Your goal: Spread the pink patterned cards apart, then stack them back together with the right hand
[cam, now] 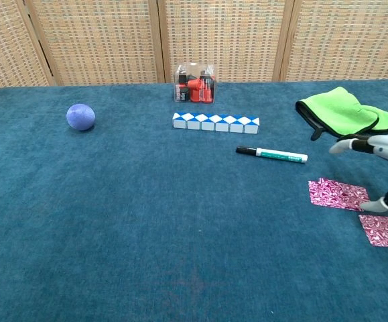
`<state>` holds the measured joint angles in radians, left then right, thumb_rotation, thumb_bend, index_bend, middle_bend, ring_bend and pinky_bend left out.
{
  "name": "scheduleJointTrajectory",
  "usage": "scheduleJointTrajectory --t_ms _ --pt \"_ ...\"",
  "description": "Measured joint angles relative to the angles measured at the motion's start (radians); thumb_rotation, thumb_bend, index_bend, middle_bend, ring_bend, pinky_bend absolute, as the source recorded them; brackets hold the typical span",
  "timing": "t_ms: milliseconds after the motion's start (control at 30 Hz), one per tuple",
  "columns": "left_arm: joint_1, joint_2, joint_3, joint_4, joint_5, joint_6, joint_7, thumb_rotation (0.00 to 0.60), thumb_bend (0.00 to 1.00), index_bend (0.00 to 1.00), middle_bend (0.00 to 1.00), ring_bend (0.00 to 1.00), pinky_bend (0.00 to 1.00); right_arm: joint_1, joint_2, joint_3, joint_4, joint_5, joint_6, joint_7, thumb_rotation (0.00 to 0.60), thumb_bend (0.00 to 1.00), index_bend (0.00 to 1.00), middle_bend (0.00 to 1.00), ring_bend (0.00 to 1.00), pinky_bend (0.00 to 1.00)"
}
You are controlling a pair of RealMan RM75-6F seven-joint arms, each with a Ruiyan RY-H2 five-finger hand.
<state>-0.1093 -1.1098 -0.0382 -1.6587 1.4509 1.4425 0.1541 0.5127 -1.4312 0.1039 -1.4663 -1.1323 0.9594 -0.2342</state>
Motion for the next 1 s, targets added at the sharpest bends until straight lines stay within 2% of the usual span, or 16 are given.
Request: scheduleJointTrajectory --t_ms 133,400,733,1000 --pt "0.000 0.000 0.001 0.000 0.001 0.000 0.000 0.600 0.00 0.00 0.00 0.00 0.00 -0.036 0.046 -0.018 -0.025 -0.014 0.019 0.051 0.600 0.26 0.20 0.00 0.00 0.04" --pt "0.001 0.001 0.002 -0.001 0.003 0.002 0.000 0.600 0.00 0.00 0.00 0.00 0.00 -0.103 0.077 -0.061 -0.031 -0.070 0.054 0.157 0.600 0.26 0.23 0.00 0.00 0.04" --pt "0.001 0.000 0.001 0.001 0.003 0.002 -0.002 0.600 0.00 0.00 0.00 0.00 0.00 -0.139 0.034 -0.110 0.013 -0.165 0.088 0.180 0.600 0.26 0.25 0.00 0.00 0.04" --pt "0.001 0.000 0.001 0.001 0.002 0.001 -0.003 0.600 0.00 0.00 0.00 0.00 0.00 -0.154 0.007 -0.122 0.062 -0.193 0.097 0.192 0.600 0.26 0.25 0.00 0.00 0.04"
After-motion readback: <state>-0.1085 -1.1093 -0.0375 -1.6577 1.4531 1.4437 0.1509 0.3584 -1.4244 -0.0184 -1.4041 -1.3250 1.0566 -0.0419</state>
